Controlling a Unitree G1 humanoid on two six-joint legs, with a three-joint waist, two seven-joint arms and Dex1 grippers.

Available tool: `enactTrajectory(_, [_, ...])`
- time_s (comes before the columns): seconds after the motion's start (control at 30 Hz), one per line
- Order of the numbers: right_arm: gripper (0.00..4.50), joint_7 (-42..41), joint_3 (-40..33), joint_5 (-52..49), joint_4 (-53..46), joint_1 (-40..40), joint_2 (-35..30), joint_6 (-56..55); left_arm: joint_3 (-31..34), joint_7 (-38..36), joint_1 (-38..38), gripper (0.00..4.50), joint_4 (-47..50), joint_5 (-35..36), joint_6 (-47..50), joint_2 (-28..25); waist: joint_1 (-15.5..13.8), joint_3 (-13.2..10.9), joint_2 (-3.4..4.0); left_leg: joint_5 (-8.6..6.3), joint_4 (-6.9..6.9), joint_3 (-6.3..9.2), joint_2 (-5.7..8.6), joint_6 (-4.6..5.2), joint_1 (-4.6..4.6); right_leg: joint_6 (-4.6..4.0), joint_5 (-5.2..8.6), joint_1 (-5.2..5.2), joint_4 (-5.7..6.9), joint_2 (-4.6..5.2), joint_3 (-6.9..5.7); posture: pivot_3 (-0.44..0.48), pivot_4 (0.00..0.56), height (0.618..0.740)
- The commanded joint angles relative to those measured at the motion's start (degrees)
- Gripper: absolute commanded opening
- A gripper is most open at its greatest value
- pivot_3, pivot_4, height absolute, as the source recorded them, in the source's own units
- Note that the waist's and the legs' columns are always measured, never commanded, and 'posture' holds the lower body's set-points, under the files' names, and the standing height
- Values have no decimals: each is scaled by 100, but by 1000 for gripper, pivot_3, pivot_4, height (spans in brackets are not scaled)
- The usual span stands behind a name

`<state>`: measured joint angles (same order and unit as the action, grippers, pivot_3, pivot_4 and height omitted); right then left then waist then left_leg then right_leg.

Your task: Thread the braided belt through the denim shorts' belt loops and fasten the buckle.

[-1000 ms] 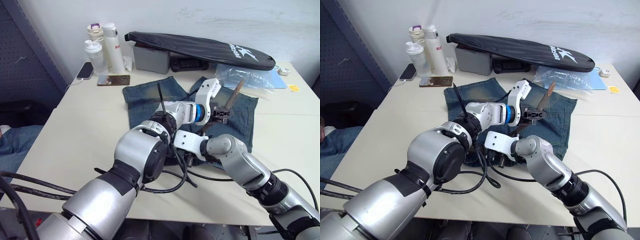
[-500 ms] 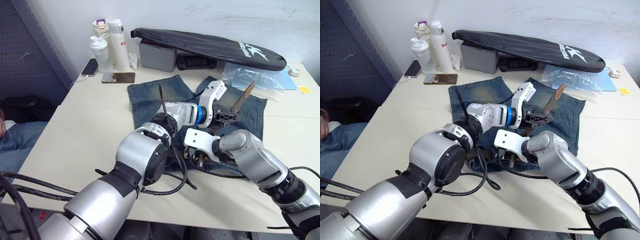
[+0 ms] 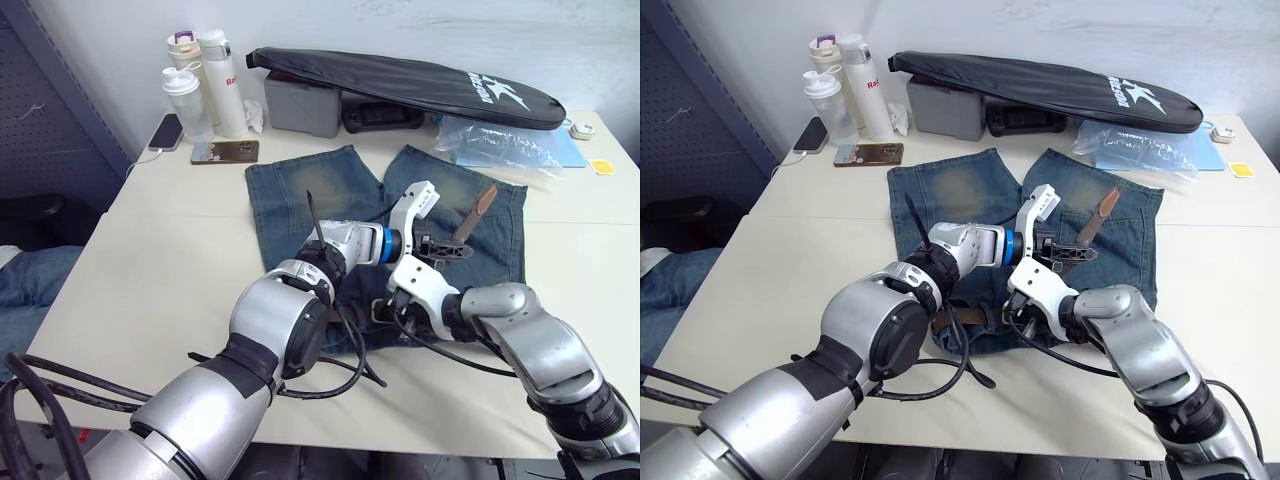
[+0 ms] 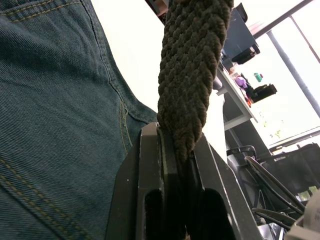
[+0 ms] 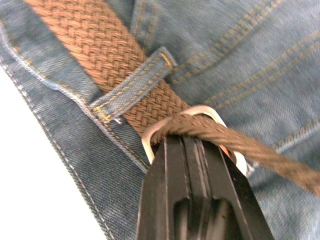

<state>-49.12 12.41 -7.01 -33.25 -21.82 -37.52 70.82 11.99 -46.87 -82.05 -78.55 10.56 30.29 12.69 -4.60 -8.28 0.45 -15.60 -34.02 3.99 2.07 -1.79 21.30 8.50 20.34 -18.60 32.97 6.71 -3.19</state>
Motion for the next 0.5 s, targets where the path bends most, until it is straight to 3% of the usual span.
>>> enactTrajectory(0.03, [25,174,-541,-367,-183,276,-90,596,-51,-114,155,0,248,-73,29,-197,9,-5,5,0,2,-1,-1,0,0,0,0,-3,0,0,0,0,150,740])
enactTrajectory(0.5, [25,656,-1632,-1069,-555,222,-683,1217,-159,-300,494,0,357,-157,244,-635,19,-52,5,8,1,-3,-1,4,0,-2,-1,-6,-1,1,2,0,150,740])
